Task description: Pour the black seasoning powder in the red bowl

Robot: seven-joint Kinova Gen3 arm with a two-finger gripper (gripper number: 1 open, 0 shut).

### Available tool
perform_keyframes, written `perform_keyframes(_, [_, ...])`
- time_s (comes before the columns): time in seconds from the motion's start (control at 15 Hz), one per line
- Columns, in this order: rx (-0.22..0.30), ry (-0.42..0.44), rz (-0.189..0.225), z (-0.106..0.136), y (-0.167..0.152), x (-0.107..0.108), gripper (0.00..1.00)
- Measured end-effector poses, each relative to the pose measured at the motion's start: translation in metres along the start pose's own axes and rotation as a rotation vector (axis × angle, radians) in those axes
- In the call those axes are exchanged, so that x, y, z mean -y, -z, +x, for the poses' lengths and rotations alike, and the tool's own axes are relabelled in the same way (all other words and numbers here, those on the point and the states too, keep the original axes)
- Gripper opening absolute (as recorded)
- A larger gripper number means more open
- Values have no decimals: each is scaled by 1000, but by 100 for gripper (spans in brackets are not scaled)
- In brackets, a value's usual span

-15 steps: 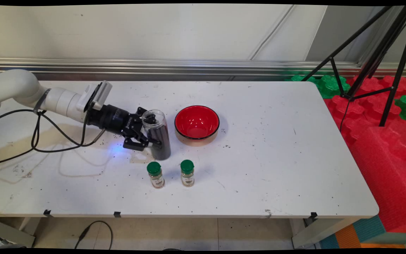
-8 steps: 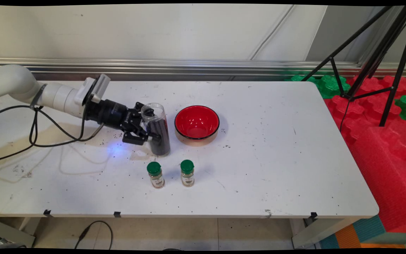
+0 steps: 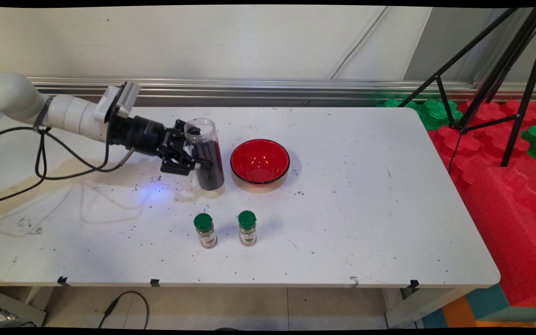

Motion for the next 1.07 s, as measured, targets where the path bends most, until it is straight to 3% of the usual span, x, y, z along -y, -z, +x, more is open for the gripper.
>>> perform_keyframes(1.07, [22,-14,147,56,32,41,0])
